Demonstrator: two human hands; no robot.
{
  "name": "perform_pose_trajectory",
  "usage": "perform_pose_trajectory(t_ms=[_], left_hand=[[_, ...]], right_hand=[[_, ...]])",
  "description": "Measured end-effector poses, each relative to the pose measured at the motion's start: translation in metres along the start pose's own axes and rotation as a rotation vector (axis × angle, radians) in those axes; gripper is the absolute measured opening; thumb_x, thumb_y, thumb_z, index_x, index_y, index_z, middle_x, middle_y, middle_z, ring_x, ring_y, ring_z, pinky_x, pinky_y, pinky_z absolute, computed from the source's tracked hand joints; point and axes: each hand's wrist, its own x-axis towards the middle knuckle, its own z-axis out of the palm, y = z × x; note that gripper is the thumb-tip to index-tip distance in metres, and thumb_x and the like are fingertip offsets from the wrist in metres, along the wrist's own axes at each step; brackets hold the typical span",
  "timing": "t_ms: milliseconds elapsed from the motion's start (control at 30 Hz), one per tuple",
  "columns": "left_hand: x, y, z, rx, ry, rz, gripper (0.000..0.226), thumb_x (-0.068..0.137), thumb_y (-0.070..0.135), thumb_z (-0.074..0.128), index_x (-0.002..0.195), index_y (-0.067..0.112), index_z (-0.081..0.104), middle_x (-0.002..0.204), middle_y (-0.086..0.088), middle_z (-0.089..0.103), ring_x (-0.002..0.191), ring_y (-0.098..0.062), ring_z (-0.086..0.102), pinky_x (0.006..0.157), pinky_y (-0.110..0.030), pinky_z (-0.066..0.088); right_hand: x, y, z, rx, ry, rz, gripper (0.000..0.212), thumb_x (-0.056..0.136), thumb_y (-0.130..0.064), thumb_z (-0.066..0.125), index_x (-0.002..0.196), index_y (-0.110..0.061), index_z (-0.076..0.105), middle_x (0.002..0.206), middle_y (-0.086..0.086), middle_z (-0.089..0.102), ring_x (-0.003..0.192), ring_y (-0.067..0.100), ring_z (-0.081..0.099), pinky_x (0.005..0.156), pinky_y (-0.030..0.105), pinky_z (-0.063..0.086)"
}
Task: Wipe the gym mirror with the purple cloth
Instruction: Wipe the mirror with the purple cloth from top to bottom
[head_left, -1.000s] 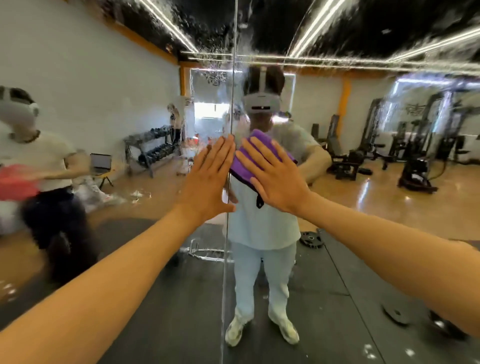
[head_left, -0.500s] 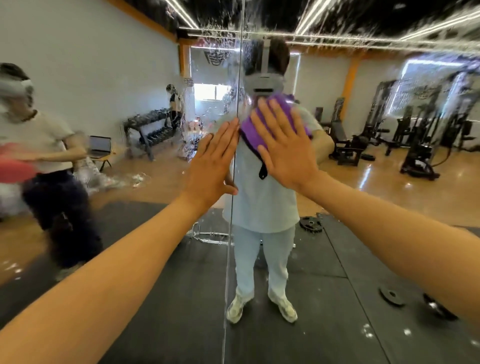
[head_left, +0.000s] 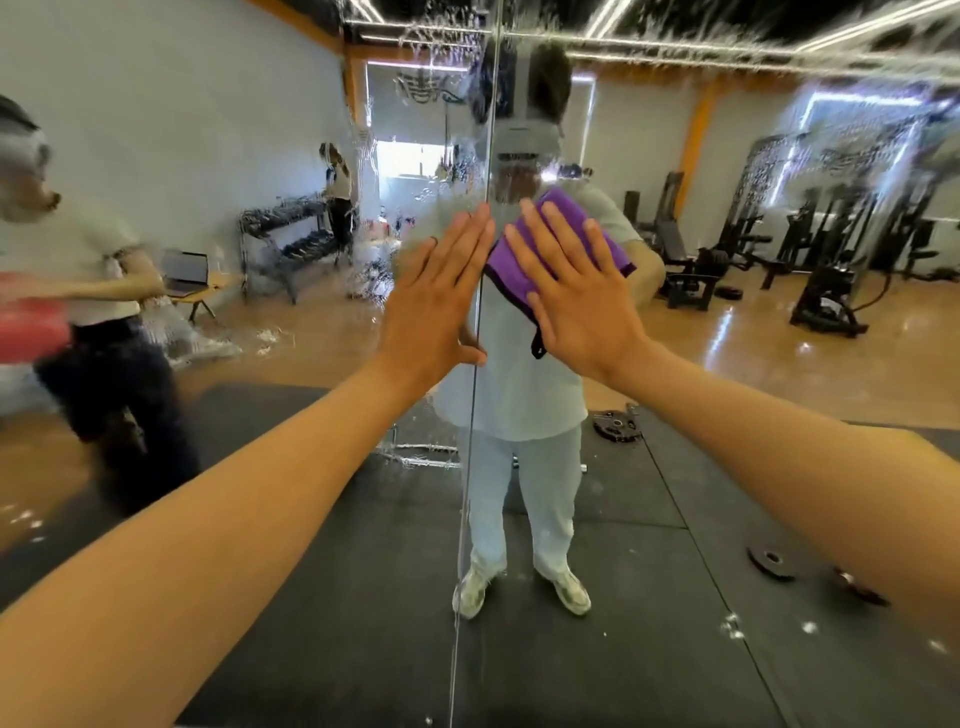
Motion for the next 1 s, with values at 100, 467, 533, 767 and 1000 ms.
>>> perform_pose_trajectory(t_ms=[100,467,533,767,1000], left_hand=[[-0.009,0.002,0.006,-0.006,0.028,-0.028,0.142,0.067,0.057,0.091,0.167,0.003,0.006,0.176,-0.011,0.001,0.163,-0.028,0.001,0.132,-0.047,0.012],[-0.059,0.024,0.052,0.035,-0.055,-0.030,0.142,0.064,0.043,0.097,0.167,0.002,0.008,0.176,-0.013,0.005,0.163,-0.027,0.004,0.132,-0.036,0.001],[-0.059,0.026,0.055,0.017,-0.068,-0.044,0.145,0.060,0.042,0.099,0.167,0.002,0.008,0.176,-0.013,0.005,0.163,-0.027,0.004,0.131,-0.036,0.001],[-0.063,0.031,0.058,0.082,0.026,-0.049,0.074,0.101,0.005,0.040,0.167,0.004,0.008,0.177,-0.009,0.003,0.163,-0.023,0.003,0.132,-0.036,0.005],[-0.070,0.034,0.061,0.000,0.071,-0.054,0.080,0.097,0.000,0.047,0.168,0.005,0.009,0.177,-0.008,0.004,0.163,-0.023,0.003,0.133,-0.038,0.006]], right_hand=[[-0.024,-0.017,0.017,0.021,-0.019,-0.062,0.066,0.106,-0.026,0.037,0.166,-0.012,0.013,0.174,0.013,0.009,0.161,0.031,0.005,0.130,0.046,-0.002],[-0.065,-0.009,0.035,-0.102,-0.168,-0.423,0.074,0.106,-0.035,0.036,0.167,-0.020,-0.003,0.174,0.004,-0.005,0.161,0.023,-0.002,0.130,0.044,-0.006],[-0.063,-0.009,0.034,-0.085,-0.140,-0.330,0.070,0.107,-0.034,0.036,0.167,-0.020,0.003,0.175,0.005,0.002,0.161,0.024,0.000,0.130,0.045,-0.003],[-0.108,-0.070,0.068,-0.061,-0.128,-0.297,0.073,0.105,-0.030,0.029,0.165,-0.014,-0.009,0.172,0.008,-0.004,0.160,0.026,0.000,0.129,0.047,-0.008],[-0.102,-0.061,0.055,-0.024,-0.176,-0.278,0.079,0.106,-0.045,0.043,0.166,-0.012,0.003,0.173,0.007,0.011,0.160,0.023,0.013,0.130,0.042,0.009]])
